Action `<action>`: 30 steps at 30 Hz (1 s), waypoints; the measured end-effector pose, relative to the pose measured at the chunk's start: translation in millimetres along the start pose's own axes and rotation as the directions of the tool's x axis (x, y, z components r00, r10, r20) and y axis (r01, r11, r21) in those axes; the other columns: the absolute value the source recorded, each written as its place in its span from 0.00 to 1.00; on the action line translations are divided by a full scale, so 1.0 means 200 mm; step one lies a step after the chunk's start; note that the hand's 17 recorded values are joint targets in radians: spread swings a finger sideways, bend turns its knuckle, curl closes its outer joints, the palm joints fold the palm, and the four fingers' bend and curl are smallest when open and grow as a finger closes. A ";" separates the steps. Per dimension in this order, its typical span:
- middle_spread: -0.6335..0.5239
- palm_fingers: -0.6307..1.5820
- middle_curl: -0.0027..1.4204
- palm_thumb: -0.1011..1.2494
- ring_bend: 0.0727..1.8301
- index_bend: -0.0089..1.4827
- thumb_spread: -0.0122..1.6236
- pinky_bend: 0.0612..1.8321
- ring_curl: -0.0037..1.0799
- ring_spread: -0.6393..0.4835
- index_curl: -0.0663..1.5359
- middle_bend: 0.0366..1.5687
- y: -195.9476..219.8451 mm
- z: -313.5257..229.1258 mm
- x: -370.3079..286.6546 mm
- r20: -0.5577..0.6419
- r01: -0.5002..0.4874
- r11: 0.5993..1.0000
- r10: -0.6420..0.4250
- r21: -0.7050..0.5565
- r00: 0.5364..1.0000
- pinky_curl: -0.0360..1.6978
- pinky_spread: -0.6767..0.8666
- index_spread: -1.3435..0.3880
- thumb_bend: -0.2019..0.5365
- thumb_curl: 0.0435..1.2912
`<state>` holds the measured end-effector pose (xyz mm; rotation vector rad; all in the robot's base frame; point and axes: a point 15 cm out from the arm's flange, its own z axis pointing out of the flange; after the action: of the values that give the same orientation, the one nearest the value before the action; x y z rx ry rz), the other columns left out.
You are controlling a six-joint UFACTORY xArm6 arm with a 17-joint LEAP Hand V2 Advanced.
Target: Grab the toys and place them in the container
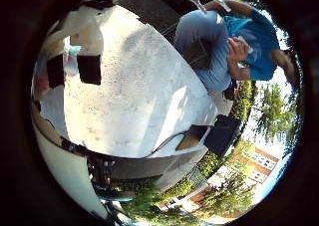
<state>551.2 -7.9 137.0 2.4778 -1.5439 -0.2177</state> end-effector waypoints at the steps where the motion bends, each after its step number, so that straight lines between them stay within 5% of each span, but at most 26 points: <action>1: 0.34 0.70 0.73 0.81 0.75 0.51 0.75 0.81 0.77 0.45 0.03 0.74 0.03 -0.05 -0.03 0.002 0.006 1.000 -0.006 -0.010 1.000 0.48 0.55 0.24 0.25 0.39; 6: 0.34 0.69 0.75 0.81 0.76 0.56 0.76 0.82 0.79 0.44 0.03 0.75 0.16 -0.30 -0.26 0.034 0.050 0.998 -0.049 -0.039 0.998 0.50 0.54 0.21 0.25 0.40; 14: 0.34 0.67 0.78 0.81 0.77 0.63 0.76 0.83 0.82 0.43 0.03 0.77 0.09 -0.46 -0.75 0.114 0.170 0.986 -0.169 0.004 0.979 0.53 0.53 0.17 0.25 0.41; 21: 0.34 0.66 0.79 0.81 0.78 0.67 0.76 0.84 0.83 0.43 0.03 0.78 -0.06 -0.56 -1.07 0.078 0.235 0.969 -0.240 0.077 0.968 0.54 0.52 0.16 0.26 0.42; 30: 0.35 0.65 0.79 0.81 0.78 0.69 0.75 0.85 0.84 0.43 0.03 0.79 -0.51 -0.47 -1.22 -0.001 0.219 0.933 -0.228 0.286 0.974 0.55 0.52 0.16 0.25 0.43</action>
<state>554.3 264.7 204.2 2.8908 -1.3866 -0.0748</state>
